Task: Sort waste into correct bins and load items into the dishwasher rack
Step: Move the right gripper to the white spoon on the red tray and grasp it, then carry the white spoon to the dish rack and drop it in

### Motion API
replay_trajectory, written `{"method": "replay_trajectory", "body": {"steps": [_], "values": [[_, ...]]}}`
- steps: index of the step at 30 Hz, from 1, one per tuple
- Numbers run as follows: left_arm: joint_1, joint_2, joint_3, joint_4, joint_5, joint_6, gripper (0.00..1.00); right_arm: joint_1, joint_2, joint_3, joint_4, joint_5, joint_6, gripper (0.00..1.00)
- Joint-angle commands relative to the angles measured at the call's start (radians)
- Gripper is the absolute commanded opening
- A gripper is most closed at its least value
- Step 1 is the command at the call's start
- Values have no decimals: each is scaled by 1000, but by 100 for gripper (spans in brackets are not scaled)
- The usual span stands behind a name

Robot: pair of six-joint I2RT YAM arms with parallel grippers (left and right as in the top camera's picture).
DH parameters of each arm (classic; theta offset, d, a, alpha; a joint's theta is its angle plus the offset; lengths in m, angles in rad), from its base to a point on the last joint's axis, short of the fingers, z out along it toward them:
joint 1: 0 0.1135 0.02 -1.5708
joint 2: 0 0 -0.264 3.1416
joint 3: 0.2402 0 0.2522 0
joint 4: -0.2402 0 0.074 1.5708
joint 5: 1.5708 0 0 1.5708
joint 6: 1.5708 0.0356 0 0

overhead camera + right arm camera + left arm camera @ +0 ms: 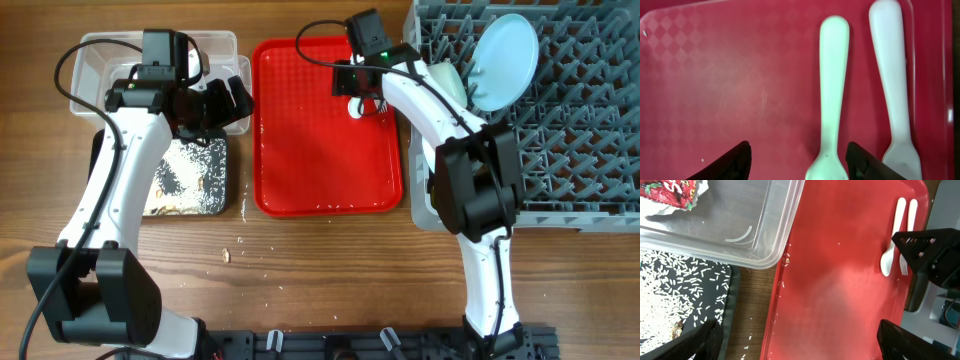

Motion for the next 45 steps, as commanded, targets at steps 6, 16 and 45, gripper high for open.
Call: {"method": "replay_trajectory", "body": {"steps": [6, 16, 45], "values": [[1, -13, 6, 0, -6, 5, 100, -7, 31, 30, 9, 136, -45, 59], [1, -13, 6, 0, -6, 5, 100, -6, 93, 29, 42, 104, -62, 52], [1, -13, 6, 0, -6, 5, 100, -6, 21, 42, -262, 93, -108, 4]]}}
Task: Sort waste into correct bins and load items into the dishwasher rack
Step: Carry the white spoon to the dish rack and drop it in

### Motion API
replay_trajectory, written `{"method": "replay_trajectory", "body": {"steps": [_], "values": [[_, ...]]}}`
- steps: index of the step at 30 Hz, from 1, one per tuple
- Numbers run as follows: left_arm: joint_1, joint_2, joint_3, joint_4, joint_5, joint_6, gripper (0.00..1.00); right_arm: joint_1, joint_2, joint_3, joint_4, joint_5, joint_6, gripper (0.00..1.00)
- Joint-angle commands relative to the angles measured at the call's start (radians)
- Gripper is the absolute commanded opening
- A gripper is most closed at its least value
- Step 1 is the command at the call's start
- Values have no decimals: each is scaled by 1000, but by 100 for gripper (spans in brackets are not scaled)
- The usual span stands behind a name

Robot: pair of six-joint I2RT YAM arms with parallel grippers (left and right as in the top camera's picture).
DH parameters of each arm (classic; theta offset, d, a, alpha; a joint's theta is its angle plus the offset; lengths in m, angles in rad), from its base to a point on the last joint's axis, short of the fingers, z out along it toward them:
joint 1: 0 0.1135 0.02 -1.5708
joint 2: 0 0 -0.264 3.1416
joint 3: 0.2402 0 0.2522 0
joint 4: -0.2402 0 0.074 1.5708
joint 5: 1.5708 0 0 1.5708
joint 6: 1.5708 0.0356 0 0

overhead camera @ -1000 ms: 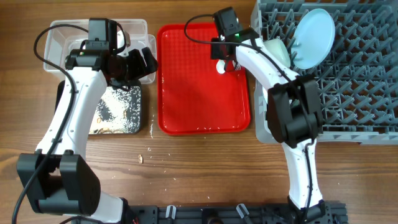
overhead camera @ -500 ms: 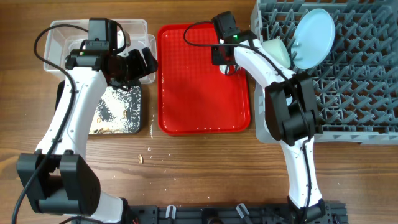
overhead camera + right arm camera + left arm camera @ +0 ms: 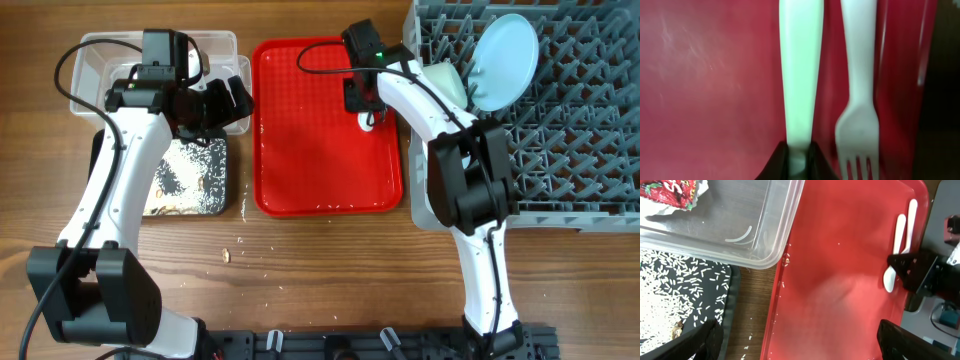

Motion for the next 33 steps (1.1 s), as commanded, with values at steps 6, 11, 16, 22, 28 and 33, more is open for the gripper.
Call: {"method": "replay_trajectory", "body": {"steps": [6, 11, 16, 22, 28, 33], "values": [[1, -13, 6, 0, -6, 5, 100, -1, -179, 24, -126, -37, -3, 4], [1, -13, 6, 0, -6, 5, 100, -2, -343, 24, -194, -51, -3, 4], [1, -13, 6, 0, -6, 5, 100, -40, -485, 24, -316, -45, 6, 5], [1, -13, 6, 0, -6, 5, 100, -209, -587, 24, -537, 8, 110, 4], [1, -13, 6, 0, -6, 5, 100, -418, -586, -46, -637, 2, 135, 4], [1, -13, 6, 0, -6, 5, 100, -539, -584, -176, -603, -20, 139, 5]]}}
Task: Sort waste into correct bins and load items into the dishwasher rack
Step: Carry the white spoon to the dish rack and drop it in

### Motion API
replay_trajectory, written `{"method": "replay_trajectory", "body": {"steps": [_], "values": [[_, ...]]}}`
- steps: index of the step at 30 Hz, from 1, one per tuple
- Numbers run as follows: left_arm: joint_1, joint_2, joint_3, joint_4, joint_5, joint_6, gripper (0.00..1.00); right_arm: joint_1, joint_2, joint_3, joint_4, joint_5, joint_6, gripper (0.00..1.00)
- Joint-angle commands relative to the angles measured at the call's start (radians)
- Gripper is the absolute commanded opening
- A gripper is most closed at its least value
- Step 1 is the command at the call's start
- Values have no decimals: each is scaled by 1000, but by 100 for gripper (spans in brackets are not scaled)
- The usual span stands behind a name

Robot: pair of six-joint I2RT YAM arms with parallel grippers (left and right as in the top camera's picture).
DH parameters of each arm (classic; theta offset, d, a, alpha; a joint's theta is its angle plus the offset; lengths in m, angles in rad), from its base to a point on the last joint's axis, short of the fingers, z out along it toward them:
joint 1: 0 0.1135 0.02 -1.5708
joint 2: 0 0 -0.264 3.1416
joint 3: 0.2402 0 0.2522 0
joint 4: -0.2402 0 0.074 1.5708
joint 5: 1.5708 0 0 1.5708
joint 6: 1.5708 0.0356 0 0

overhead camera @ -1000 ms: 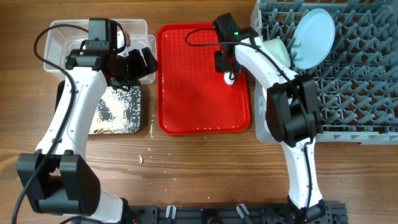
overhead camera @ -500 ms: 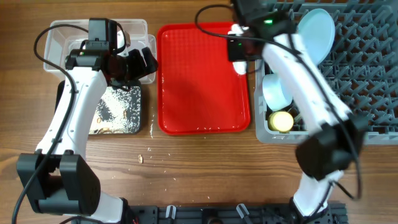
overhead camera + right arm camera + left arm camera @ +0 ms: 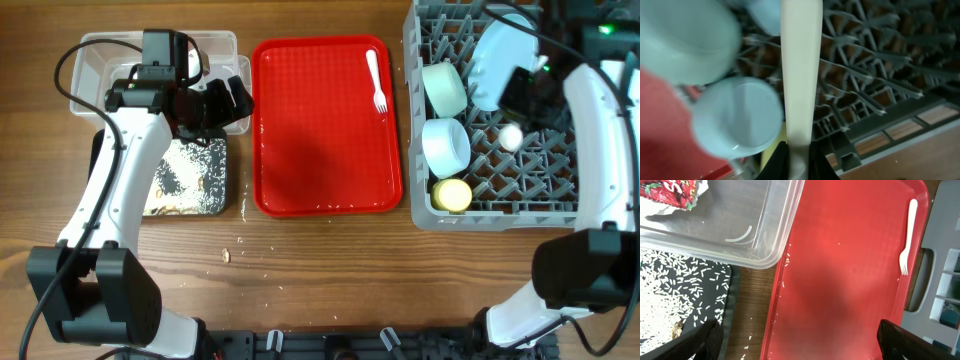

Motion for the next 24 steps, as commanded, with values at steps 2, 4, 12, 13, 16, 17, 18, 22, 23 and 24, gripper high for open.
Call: {"method": "replay_trajectory", "body": {"steps": [2, 4, 12, 13, 16, 17, 18, 22, 23, 24], "values": [[1, -13, 6, 0, -6, 5, 100, -78, -3, -133, 58, -51, 12, 4], [1, -13, 6, 0, -6, 5, 100, -85, -3, -171, 83, -64, 13, 9], [1, -13, 6, 0, -6, 5, 100, -84, -3, -195, 115, -73, -11, 50], [1, -13, 6, 0, -6, 5, 100, -84, -4, -191, 115, -83, -14, 49], [1, -13, 6, 0, -6, 5, 100, -76, -4, -148, 115, -140, -60, 36], [1, -13, 6, 0, -6, 5, 100, -66, -4, -116, 114, -161, -85, 36], [1, -13, 6, 0, -6, 5, 100, -51, -4, -85, 114, -172, -96, 36], [1, -13, 6, 0, -6, 5, 100, 65, -4, 62, 142, -184, -140, 42], [1, -13, 6, 0, -6, 5, 100, 105, -3, 88, 163, -182, -143, 48], [1, -13, 6, 0, -6, 5, 100, 145, -3, 106, 190, -178, -142, 52]]}}
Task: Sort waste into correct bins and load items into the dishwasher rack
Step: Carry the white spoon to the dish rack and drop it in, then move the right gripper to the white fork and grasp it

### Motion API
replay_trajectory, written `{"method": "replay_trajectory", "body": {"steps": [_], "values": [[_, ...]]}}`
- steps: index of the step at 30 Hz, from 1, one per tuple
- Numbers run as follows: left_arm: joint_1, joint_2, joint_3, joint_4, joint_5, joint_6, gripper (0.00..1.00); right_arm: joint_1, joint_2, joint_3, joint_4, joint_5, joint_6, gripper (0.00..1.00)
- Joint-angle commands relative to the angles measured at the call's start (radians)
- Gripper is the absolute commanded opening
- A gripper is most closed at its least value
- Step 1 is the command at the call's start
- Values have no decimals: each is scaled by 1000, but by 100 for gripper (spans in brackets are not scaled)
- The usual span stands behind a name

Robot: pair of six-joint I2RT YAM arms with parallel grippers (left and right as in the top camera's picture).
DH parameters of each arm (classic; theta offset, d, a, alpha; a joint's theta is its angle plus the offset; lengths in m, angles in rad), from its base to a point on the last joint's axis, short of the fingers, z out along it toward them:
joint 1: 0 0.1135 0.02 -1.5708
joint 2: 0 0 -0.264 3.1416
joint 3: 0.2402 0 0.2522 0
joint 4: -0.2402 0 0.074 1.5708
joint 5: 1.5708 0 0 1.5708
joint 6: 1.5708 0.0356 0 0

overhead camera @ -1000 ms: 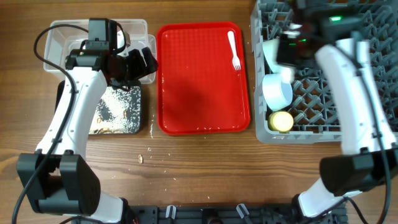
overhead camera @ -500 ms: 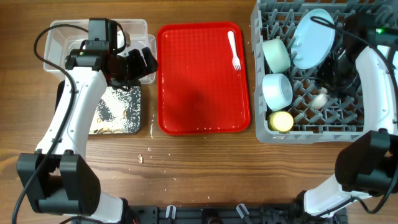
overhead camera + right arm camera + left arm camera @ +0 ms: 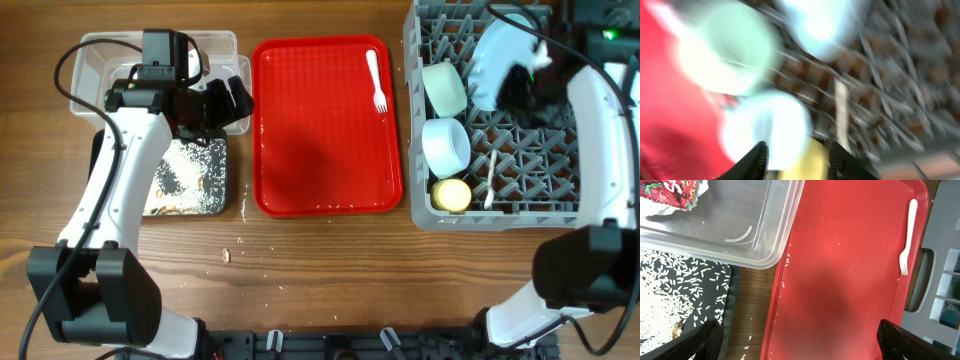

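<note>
A white spoon (image 3: pixel 490 180) lies in the grey dishwasher rack (image 3: pixel 600 190) near its front, seen blurred as the spoon (image 3: pixel 841 112) in the right wrist view. My right gripper (image 3: pixel 520 92) hangs above the rack, open and holding nothing (image 3: pixel 798 150). A white fork (image 3: pixel 378 82) rests at the far right of the red tray (image 3: pixel 320 150), also visible as the fork (image 3: pixel 907 235). Over the tray's left edge my left gripper (image 3: pixel 800 345) stands open and empty, beside the clear bin (image 3: pixel 740 235) that holds a red wrapper (image 3: pixel 670 195).
The rack also carries two pale cups (image 3: pixel 445 88) (image 3: pixel 446 145), a yellow cup (image 3: pixel 452 195) and a light blue plate (image 3: pixel 500 60). A black tray with rice (image 3: pixel 185 180) sits in front of the clear bin. Loose rice grains dot the wood (image 3: pixel 240 250).
My right gripper was shut on the spoon above the rack; now it is open and the spoon lies in the rack near the yellow cup. The left arm has not moved.
My right gripper was open over the spoon and fork on the tray. Then it was shut on the spoon's handle there. Then it held the spoon over the rack, and now the spoon lies in the rack. The fork stayed on the tray; the left arm kept still.
</note>
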Motion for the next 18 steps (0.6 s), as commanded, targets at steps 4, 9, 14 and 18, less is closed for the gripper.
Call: {"method": "replay_trajectory", "body": {"steps": [4, 9, 14, 18], "values": [[1, -13, 6, 0, -6, 5, 100, 269, 13, 101, 163, 10, 7, 62], [1, -13, 6, 0, -6, 5, 100, 385, 139, 101, 311, 35, 12, 64], [1, -13, 6, 0, -6, 5, 100, 403, 305, 101, 416, 69, 15, 65], [1, -13, 6, 0, -6, 5, 100, 401, 407, 102, 439, 74, -3, 64]]}}
